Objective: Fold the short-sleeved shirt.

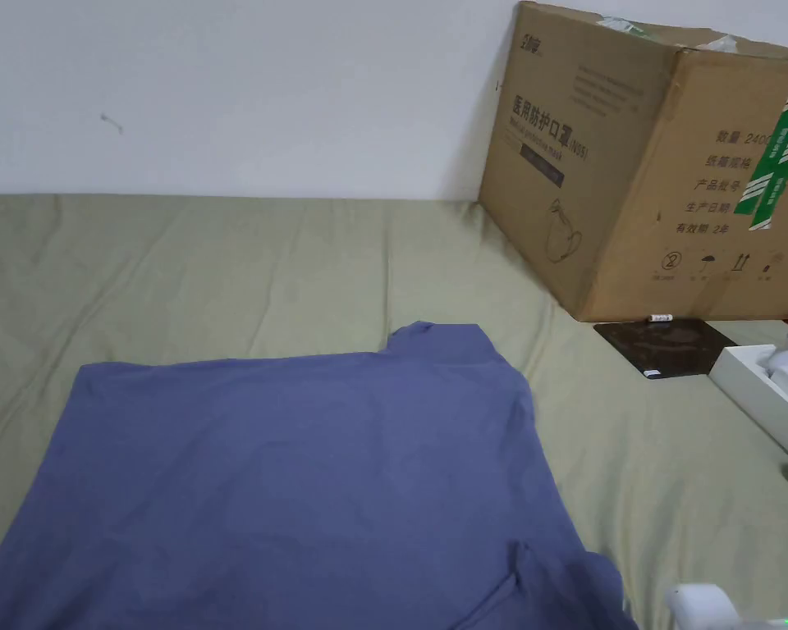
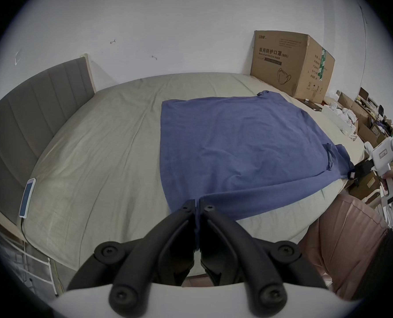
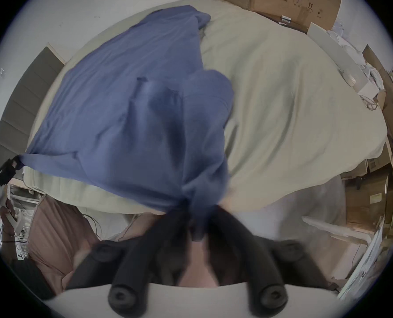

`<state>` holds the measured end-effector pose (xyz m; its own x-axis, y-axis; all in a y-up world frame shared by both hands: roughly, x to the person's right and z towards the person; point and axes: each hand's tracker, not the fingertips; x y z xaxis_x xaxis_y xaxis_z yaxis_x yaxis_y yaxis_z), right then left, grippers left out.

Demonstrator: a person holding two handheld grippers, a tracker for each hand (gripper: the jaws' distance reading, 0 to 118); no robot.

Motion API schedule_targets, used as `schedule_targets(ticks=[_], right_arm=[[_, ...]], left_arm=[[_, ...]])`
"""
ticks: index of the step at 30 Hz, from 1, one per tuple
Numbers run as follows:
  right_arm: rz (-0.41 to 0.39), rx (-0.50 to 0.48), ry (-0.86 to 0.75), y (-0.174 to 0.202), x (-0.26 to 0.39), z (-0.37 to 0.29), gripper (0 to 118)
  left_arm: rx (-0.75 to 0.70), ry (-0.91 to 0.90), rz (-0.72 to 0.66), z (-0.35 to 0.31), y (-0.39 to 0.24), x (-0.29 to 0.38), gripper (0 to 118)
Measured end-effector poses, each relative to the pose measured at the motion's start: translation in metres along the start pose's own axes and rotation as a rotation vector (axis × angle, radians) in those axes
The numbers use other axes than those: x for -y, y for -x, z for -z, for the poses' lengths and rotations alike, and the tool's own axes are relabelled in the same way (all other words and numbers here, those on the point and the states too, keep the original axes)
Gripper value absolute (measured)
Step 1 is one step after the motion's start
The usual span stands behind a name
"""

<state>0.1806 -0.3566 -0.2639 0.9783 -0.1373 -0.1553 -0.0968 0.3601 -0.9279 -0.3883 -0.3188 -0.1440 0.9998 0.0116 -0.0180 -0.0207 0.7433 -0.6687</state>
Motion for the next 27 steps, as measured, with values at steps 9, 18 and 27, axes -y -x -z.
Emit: schedule_targets(ticks=[9, 18, 27], right_arm=[[0.013, 0.01, -0.046, 0.008, 0.019, -0.058, 6], [0.046, -0.049, -0.023, 0.015, -0.088, -0.095, 6], [0.164, -0.051, -0.063, 0.022, -0.262, -0.003, 6]], left_arm=[[0.021, 0.024, 0.036, -0.027, 0.001, 0.015, 2], [0.027, 0.032, -0.002, 0.012, 0.026, -0.064, 2], [0.005, 0.136, -0.088, 0.157, 0.049, -0.157, 2]])
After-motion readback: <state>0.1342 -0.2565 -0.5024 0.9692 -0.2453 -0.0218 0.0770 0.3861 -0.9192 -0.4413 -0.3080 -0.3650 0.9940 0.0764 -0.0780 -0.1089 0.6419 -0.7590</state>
